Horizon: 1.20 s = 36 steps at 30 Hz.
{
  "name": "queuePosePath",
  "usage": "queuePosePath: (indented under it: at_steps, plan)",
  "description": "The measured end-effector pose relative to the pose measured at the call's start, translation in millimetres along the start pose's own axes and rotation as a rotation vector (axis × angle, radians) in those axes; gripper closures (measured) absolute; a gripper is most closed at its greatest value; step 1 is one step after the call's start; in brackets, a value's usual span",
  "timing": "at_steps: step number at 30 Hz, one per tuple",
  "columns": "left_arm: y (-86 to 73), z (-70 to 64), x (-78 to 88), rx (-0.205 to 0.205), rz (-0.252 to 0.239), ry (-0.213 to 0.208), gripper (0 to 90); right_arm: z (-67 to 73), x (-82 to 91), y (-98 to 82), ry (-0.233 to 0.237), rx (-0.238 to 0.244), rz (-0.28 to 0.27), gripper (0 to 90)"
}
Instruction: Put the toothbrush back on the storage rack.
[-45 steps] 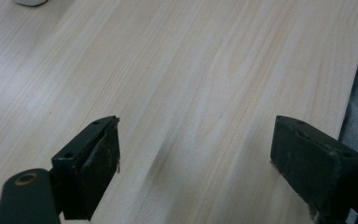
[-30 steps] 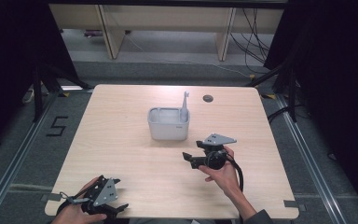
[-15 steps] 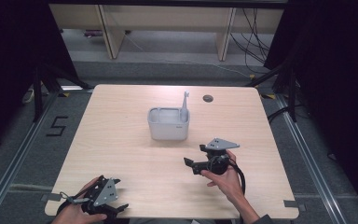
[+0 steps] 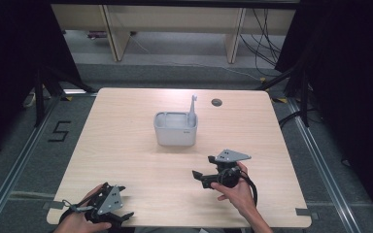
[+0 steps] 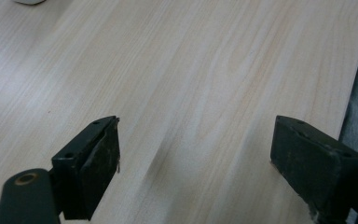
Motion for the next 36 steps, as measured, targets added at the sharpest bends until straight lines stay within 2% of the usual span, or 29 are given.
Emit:
queuePosePath:
  at_steps: [1,3,4,5,6,7,9,13,14,17,18,19,20,21,22,26,27,28,29,31,33,34,35,36]
  plan:
    - [-0.3,0.9,0.4,-0.008,0.01,0.013,15.4,0.5,1.4,-1.5,0.004,-0.003,-0.004,16.0]
    - [-0.2,-0.1,0.0,-0.001,0.003,0.001,15.4,-0.1,3.1,-2.4,0.014,0.01,-0.005,16.0]
    - [-0.2,0.3,0.1,-0.005,0.0,0.0,15.4,-1.8,5.2,-3.0,-0.007,0.025,-0.004,16.0]
    - [-0.2,0.4,0.1,-0.006,0.0,0.0,15.4,0.3,6.8,-4.1,-0.002,-0.011,0.001,16.1]
    - [-0.2,0.4,0.1,-0.006,0.0,0.0,15.4,0.3,6.8,-4.1,-0.002,-0.011,0.001,16.1]
    - [-0.2,0.4,0.1,-0.006,0.0,0.001,15.4,-2.4,8.6,-5.1,0.002,0.018,-0.006,16.1]
    - [-0.3,0.3,0.1,-0.006,0.001,0.0,15.4,-1.3,11.6,-7.7,-0.013,-0.017,0.009,16.1]
    - [-0.2,0.3,0.1,-0.006,0.001,0.001,15.4,-0.2,14.8,-10.2,0.001,-0.016,0.004,16.1]
    - [-0.2,0.3,0.1,-0.006,0.001,0.001,15.4,-0.7,15.4,-11.4,0.011,-0.002,0.006,16.1]
    - [0.0,0.0,-0.1,-0.001,-0.006,-0.001,15.4,-0.9,20.3,-15.0,-0.001,0.002,0.013,16.1]
    - [-0.3,0.0,1.8,-0.003,0.021,-0.03,15.4,-0.9,20.3,-15.0,-0.001,0.002,0.013,16.1]
    - [-0.2,0.2,0.8,-0.004,0.009,-0.018,15.4,-1.2,22.0,-16.5,0.002,0.007,0.009,16.1]
    - [-0.2,0.0,0.8,-0.002,0.007,-0.02,15.4,1.6,22.5,-17.8,0.013,-0.03,0.019,16.1]
    - [-0.2,0.0,0.8,-0.002,0.007,-0.02,15.4,1.6,22.5,-17.8,0.013,-0.03,0.019,16.1]
    - [-0.2,-0.1,1.0,-0.001,0.008,-0.022,15.4,-1.3,22.5,-18.5,0.003,0.003,0.011,16.1]
    - [-0.1,0.1,0.9,-0.003,0.007,-0.019,15.4,-0.1,25.6,-23.7,0.009,0.003,0.031,15.9]
    - [-0.2,0.0,0.9,-0.001,0.008,-0.021,15.4,3.5,27.2,-27.3,0.02,-0.03,0.053,15.7]
    - [-0.2,0.0,0.9,-0.001,0.008,-0.021,15.4,3.5,27.2,-27.3,0.02,-0.03,0.053,15.7]
    - [-0.3,0.4,0.2,-0.003,0.005,0.004,15.4,2.3,27.1,-30.6,0.018,-0.001,0.053,15.7]
    - [-0.3,0.6,0.5,-0.006,0.009,0.021,15.4,3.6,26.8,-34.5,0.028,0.01,0.062,15.7]
    - [-0.3,0.6,0.5,-0.005,0.008,0.018,15.4,4.3,28.1,-37.1,0.025,0.025,0.07,15.7]
    - [-0.2,0.4,0.3,-0.004,0.005,0.004,15.4,5.9,29.8,-38.7,0.022,0.004,0.087,15.7]
    - [-0.4,0.9,0.2,-0.007,0.008,0.007,15.4,5.4,30.9,-39.3,0.016,0.032,0.086,15.7]
    - [-0.4,0.9,0.2,-0.007,0.008,0.007,15.4,5.4,30.9,-39.3,0.016,0.032,0.086,15.7]
Point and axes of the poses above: each handheld gripper's, and its own axes: x roughly backward along the jaws, y roughly out of its top, z roughly to its left, the point moved 5 cm from there along -x, roughly forward along the jaws, and after that the axes turned 7 degrees about -y, right-handed, at the moved point
